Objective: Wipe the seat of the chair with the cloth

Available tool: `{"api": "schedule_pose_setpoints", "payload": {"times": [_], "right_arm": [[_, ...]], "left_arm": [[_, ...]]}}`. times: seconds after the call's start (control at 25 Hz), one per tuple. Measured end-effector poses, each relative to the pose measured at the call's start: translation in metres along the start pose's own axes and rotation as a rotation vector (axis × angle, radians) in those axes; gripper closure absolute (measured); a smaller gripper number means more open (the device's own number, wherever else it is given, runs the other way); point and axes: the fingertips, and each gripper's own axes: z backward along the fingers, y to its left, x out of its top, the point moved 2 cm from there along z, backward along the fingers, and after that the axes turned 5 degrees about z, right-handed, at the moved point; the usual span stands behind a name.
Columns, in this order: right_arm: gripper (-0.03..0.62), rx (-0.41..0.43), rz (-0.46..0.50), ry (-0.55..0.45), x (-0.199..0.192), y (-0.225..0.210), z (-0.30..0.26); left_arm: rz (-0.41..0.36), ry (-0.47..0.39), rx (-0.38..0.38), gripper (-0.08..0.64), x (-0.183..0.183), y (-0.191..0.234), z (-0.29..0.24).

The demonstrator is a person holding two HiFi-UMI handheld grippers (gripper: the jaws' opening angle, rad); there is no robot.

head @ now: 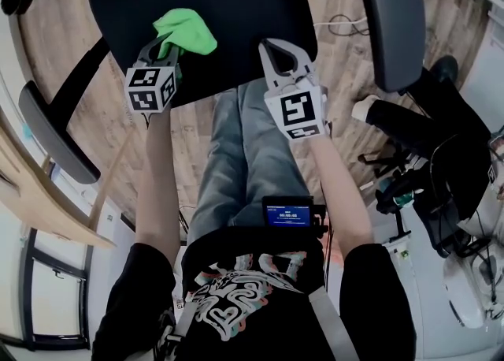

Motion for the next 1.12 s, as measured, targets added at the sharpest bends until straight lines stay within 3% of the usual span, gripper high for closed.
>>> {"api": "schedule_pose_setpoints", "payload": {"times": [0.12,0.44,0.6,0.76,1.12], "right_arm": [[0.591,0.001,-0.005,0.022,-0.001,0.0,0.001],[0.591,-0.021,-0.012,0.022,-0.006,-0.007,0.01],[0.591,-0.062,-0.057,0.013,-0.014,-0.021,0.016],[0.591,-0.114,-0.133,0.021,-0.022,-0.037,0.02],[0.591,-0.145,-0.125,0.014,-0.024,-0.045,0.02]], "left_arm": [[0.023,-0.015,-0.011,0.546,0.005,-0.005,-0.007],[-0.022,-0.02,-0.087,0.546,0.031,-0.051,-0.044],[-0.021,-0.015,-0.109,0.546,0.042,-0.08,-0.062],[-0.037,0.002,-0.187,0.546,0.051,-0.117,-0.08],[-0.133,0.022,-0.273,0.546,0.062,-0.166,-0.095]]}}
